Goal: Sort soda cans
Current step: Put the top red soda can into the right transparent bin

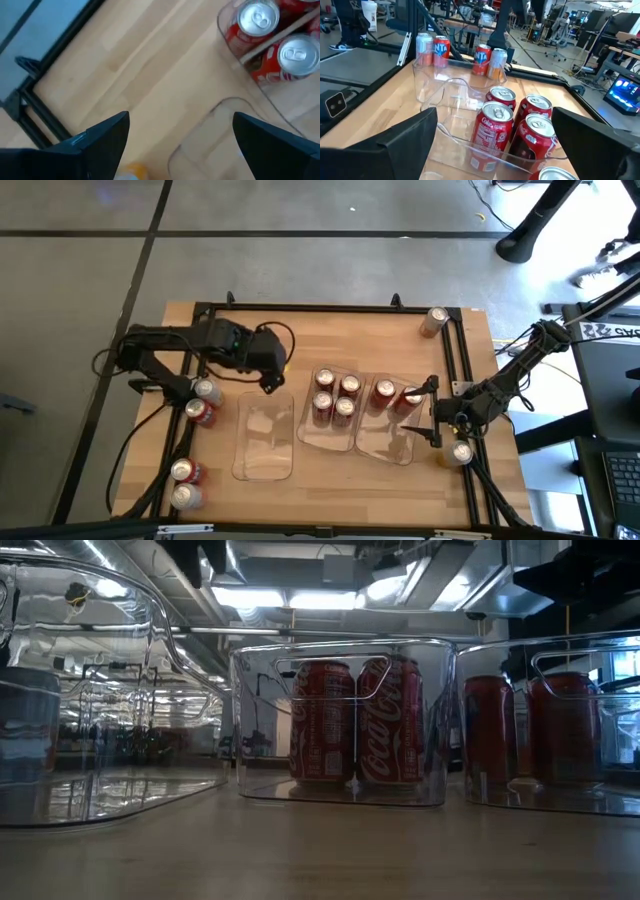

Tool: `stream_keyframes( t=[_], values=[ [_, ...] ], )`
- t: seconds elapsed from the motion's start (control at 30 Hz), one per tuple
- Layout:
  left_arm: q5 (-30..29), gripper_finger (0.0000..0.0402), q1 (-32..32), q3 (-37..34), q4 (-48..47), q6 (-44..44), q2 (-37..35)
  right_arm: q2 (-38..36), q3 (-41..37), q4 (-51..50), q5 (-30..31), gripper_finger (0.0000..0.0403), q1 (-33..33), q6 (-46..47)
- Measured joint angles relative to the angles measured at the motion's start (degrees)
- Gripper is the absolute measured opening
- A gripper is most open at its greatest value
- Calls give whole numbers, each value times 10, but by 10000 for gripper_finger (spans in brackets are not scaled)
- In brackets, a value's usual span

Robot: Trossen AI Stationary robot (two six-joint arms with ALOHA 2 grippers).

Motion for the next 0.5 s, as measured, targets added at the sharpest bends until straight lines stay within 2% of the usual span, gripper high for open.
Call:
stream_keyframes(
  t=[0.17, 0.5],
  values=[
    [8, 343, -37, -39, -4, -28, -6, 9, 0, 1, 0, 390, 0, 0],
    [7, 343, -79, -121, 27, 21, -9, 13, 0, 1, 1, 390, 0, -6]
  ],
)
